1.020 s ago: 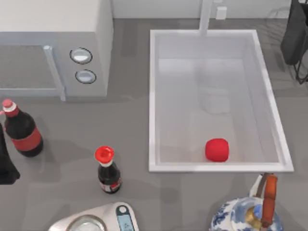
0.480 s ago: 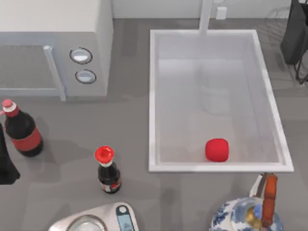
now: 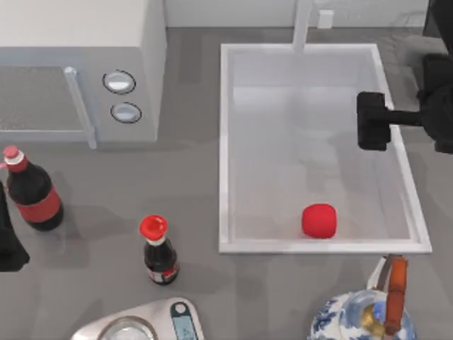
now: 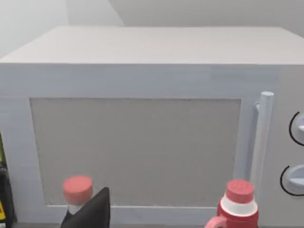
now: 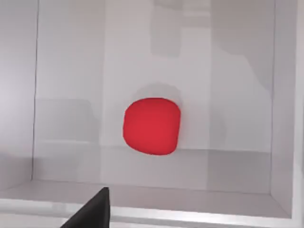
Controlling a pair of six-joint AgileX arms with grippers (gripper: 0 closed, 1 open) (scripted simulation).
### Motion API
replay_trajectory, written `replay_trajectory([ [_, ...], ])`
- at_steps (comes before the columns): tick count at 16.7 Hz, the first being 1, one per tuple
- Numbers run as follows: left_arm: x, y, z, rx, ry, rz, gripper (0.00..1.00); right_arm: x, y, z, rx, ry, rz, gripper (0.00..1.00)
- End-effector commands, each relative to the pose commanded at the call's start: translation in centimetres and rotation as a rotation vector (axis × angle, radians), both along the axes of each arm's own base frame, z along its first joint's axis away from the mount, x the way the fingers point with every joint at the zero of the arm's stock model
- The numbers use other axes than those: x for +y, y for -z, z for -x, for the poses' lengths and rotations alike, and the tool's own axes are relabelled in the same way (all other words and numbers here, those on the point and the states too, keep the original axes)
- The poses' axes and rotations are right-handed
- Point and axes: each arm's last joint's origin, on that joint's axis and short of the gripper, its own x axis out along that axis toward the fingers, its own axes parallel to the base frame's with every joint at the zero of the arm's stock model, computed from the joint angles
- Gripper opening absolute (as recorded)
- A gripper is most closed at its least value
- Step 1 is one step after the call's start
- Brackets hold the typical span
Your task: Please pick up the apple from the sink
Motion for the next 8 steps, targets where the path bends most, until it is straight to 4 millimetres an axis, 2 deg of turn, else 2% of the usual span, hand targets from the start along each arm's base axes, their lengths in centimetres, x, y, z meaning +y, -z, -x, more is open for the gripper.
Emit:
replay_trajectory([
  [4,0.0,0.0,0.0,0.000,0.000,0.000,1.00,4.8,4.6,-4.8,0.252,-0.001,0.078,1.00],
  [8,0.0,0.0,0.0,0.000,0.000,0.000,1.00,7.8,8.1,-6.8,0.388,0.002,0.138,1.00],
])
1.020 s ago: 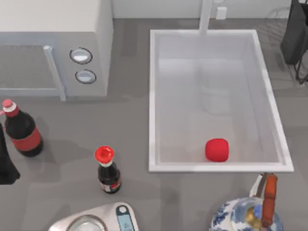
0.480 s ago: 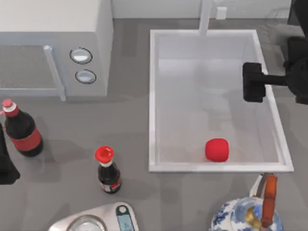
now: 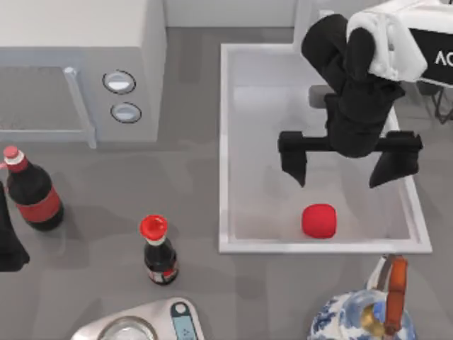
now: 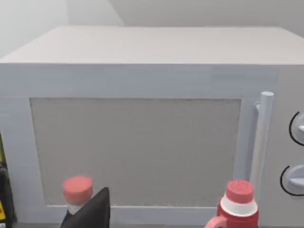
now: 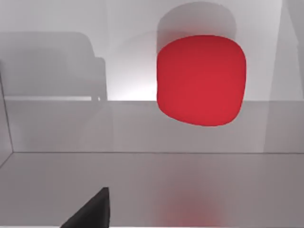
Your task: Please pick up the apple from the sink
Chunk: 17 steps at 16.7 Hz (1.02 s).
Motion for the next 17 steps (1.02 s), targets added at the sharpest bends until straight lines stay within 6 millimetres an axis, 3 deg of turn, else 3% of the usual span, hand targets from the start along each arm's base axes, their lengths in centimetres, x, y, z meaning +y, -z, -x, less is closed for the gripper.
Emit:
replay_trajectory([
  [9,0.0,0.0,0.0,0.000,0.000,0.000,1.00,0.4,1.4,-0.4,0.029,0.004,0.015,1.00],
  [12,0.0,0.0,0.0,0.000,0.000,0.000,1.00,0.7,4.9,-0.8,0.033,0.003,0.017,1.00],
  [17,0.0,0.0,0.0,0.000,0.000,0.000,1.00,0.9,12.9,-0.9,0.009,0.001,0.004,1.00],
])
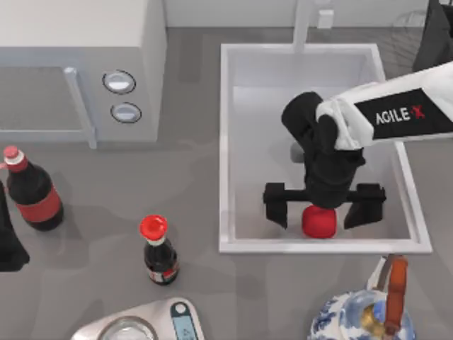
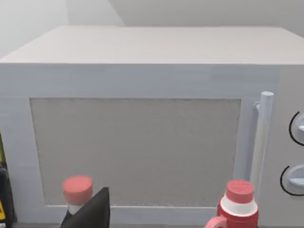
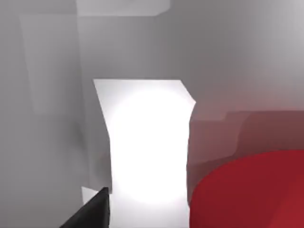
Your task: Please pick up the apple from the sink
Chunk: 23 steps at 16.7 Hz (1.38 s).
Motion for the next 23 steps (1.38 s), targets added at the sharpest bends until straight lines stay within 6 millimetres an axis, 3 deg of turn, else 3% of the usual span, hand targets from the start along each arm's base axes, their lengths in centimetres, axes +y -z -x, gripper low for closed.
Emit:
replay_trajectory([
  [3,0.0,0.0,0.0,0.000,0.000,0.000,1.00,-0.3,3.0,0.6,0.015,-0.001,0.008,1.00],
  [7,0.0,0.0,0.0,0.000,0.000,0.000,1.00,-0.3,3.2,0.7,0.017,-0.001,0.009,1.00],
  [20,0.0,0.0,0.0,0.000,0.000,0.000,1.00,-0.3,3.2,0.7,0.017,-0.001,0.009,0.02],
  [23,0.0,0.0,0.0,0.000,0.000,0.000,1.00,-0.3,3.2,0.7,0.017,-0.001,0.009,0.00],
])
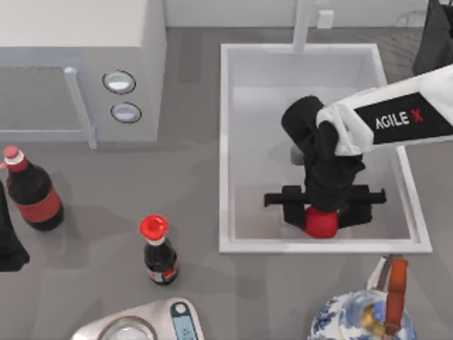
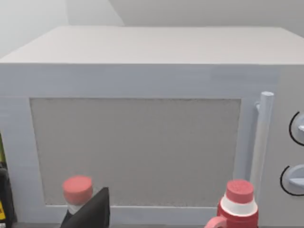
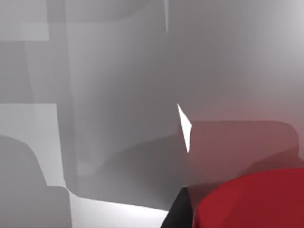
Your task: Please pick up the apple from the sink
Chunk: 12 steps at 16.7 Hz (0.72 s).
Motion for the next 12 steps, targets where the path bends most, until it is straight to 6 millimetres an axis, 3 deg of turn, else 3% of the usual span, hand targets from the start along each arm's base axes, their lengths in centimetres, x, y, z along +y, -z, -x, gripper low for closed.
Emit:
replay_trajectory([
  [5,0.0,0.0,0.0,0.000,0.000,0.000,1.00,0.0,0.0,0.0,0.000,0.000,0.000,0.00],
  [6,0.0,0.0,0.0,0.000,0.000,0.000,1.00,0.1,-2.9,-0.6,-0.051,-0.009,0.000,0.00],
  [9,0.0,0.0,0.0,0.000,0.000,0.000,1.00,0.4,-3.9,-1.1,-0.056,-0.009,-0.002,0.00],
  [12,0.0,0.0,0.0,0.000,0.000,0.000,1.00,1.1,-7.2,-2.2,-0.058,-0.010,-0.003,0.00],
])
